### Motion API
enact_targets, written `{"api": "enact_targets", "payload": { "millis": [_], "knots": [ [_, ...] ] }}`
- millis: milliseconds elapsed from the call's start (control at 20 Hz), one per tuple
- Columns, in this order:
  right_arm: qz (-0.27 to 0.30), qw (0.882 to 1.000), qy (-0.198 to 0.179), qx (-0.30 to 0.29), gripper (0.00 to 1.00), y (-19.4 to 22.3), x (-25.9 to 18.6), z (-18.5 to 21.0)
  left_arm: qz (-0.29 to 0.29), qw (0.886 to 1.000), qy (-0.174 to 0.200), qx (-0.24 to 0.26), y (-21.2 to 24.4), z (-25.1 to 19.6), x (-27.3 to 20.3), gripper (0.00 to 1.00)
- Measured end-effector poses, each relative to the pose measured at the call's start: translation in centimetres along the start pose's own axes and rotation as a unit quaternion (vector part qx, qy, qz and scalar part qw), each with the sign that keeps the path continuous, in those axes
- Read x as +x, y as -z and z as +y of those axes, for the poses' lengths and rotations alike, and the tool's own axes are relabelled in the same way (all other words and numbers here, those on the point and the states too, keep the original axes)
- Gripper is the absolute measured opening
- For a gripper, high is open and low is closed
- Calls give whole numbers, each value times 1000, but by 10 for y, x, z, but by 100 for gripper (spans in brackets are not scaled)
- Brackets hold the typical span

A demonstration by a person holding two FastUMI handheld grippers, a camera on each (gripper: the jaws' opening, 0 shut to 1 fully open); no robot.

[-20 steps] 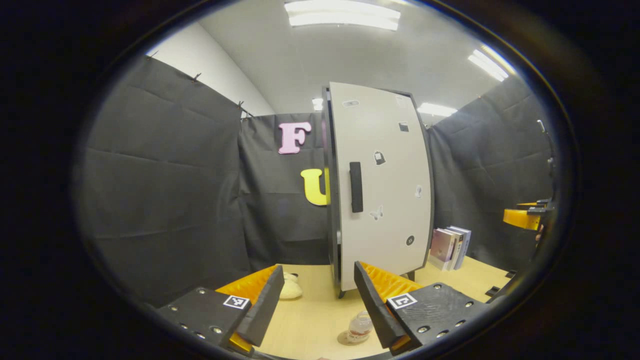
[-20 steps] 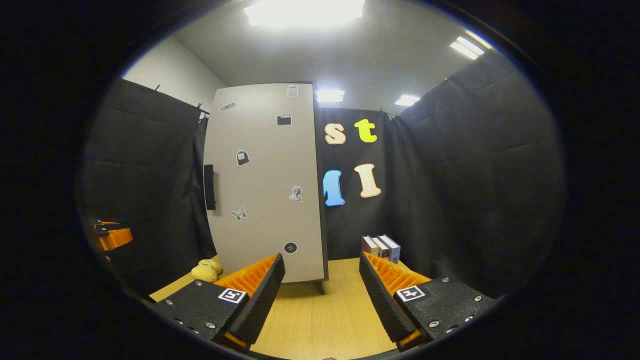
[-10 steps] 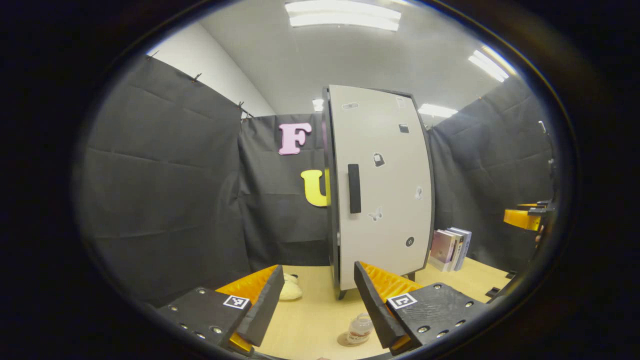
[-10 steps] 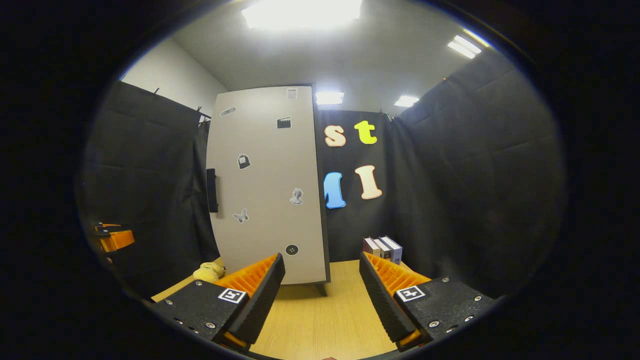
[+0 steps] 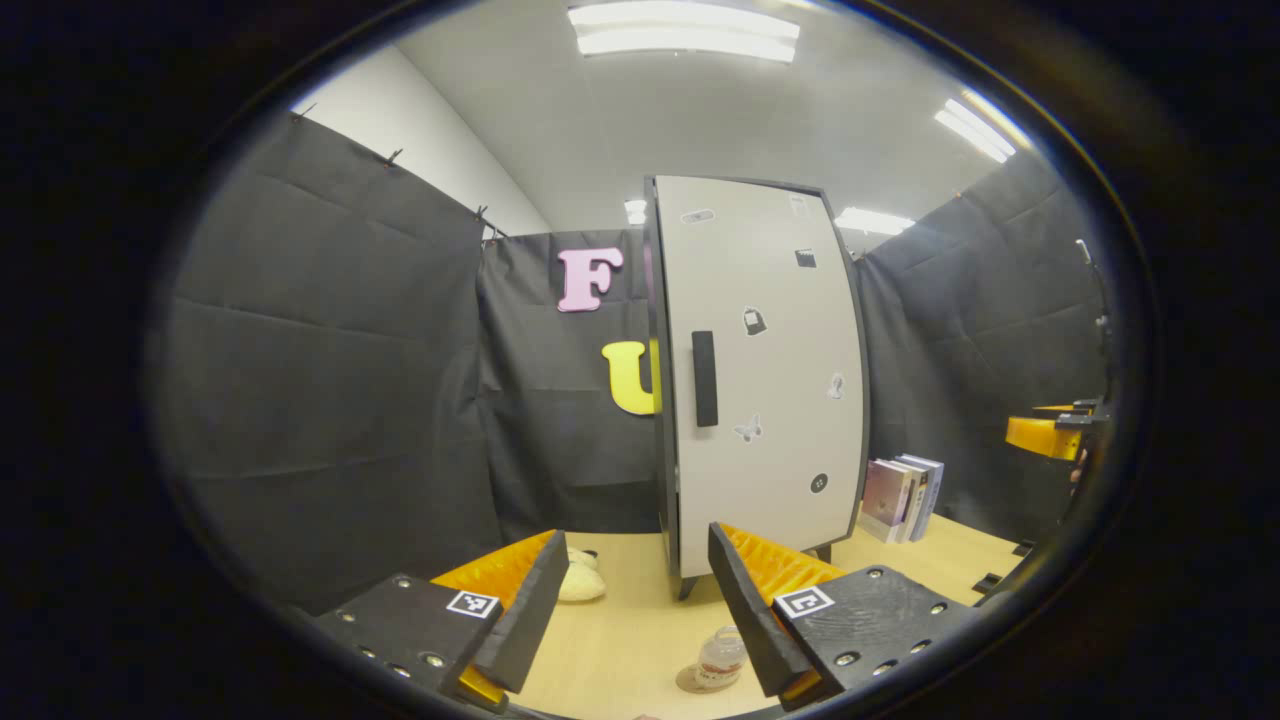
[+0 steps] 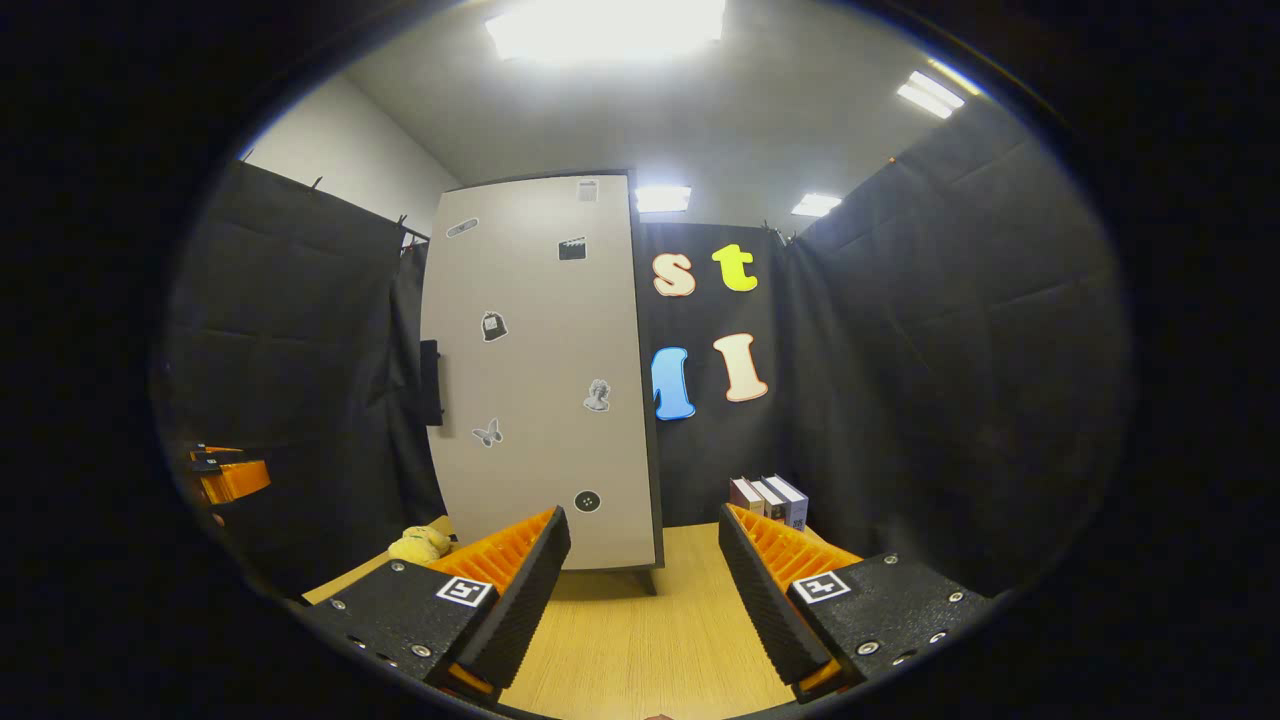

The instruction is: Open the cabinet door with the right hand, grasp the bottle in the cabinet with the left hand and place it on the coaster, then close the cabinet door with the right hand.

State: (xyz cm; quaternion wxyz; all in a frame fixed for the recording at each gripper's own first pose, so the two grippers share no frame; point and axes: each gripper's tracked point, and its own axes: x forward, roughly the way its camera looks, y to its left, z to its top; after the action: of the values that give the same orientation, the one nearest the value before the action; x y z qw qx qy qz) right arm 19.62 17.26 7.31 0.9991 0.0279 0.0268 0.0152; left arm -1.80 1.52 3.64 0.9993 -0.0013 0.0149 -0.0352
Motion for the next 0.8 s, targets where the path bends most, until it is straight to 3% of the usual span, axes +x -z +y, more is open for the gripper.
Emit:
{"api": "enact_targets", "payload": {
  "millis": [800],
  "knots": [
    [-9,1000,-1,-4,93,-4,3,-2,-5,1000,-2,-1,-3,-5,12,84]
  ]
}}
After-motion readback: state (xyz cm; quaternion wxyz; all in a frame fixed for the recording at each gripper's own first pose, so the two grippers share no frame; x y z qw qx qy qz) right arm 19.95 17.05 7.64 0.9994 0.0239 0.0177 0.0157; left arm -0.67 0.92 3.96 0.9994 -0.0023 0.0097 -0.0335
